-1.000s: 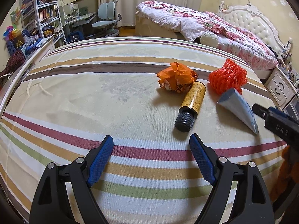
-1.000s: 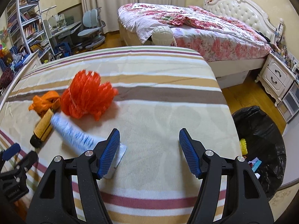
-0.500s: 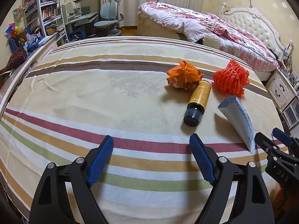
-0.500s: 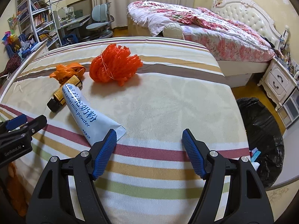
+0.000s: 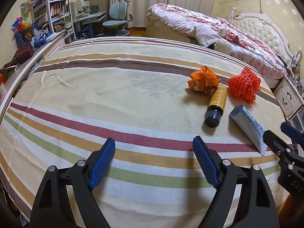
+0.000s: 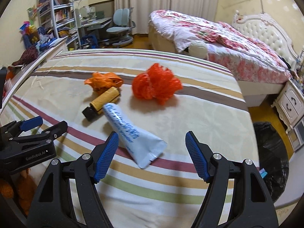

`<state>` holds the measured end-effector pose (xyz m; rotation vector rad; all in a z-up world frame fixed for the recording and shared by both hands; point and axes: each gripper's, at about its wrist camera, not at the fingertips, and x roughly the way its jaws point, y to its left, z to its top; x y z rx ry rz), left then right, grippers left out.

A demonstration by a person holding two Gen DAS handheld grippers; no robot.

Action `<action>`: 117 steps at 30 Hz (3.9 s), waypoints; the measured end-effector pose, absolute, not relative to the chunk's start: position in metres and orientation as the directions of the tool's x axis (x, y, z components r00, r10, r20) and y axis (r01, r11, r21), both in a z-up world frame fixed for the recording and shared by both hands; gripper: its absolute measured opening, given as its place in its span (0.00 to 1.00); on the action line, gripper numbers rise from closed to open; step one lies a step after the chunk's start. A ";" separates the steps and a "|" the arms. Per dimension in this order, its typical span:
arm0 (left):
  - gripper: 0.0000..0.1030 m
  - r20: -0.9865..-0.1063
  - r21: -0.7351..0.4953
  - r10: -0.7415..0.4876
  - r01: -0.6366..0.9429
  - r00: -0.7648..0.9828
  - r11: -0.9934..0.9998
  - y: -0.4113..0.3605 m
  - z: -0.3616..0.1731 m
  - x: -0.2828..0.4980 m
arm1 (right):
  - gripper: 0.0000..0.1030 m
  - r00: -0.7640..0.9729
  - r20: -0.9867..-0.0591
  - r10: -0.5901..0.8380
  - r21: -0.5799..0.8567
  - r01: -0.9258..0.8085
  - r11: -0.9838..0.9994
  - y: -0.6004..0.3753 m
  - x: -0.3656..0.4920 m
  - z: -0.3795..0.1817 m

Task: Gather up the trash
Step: 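Grasp the white tube with the right tool while the left tool grasps the yellow-labeled bottle, then carry the yellow-labeled bottle and white tube over the black bin with both tools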

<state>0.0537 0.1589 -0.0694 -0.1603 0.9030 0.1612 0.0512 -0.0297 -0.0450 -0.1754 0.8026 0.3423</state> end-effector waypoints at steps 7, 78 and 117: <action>0.79 -0.790 -0.073 0.078 -0.219 0.608 0.973 0.167 -0.069 0.052 | 0.69 0.596 -0.767 0.239 -0.047 -0.423 0.905 -0.002 0.066 -0.061; 0.24 -0.645 -0.045 -0.149 0.158 0.749 0.986 0.014 -0.020 0.073 | 0.25 0.763 -0.642 0.075 0.065 -0.044 0.997 -0.181 0.033 -0.023; 0.24 -0.627 0.079 -0.282 0.419 0.726 0.904 -0.194 -0.043 0.123 | 0.25 0.723 -0.663 -0.197 0.069 0.321 0.945 -0.346 0.067 -0.066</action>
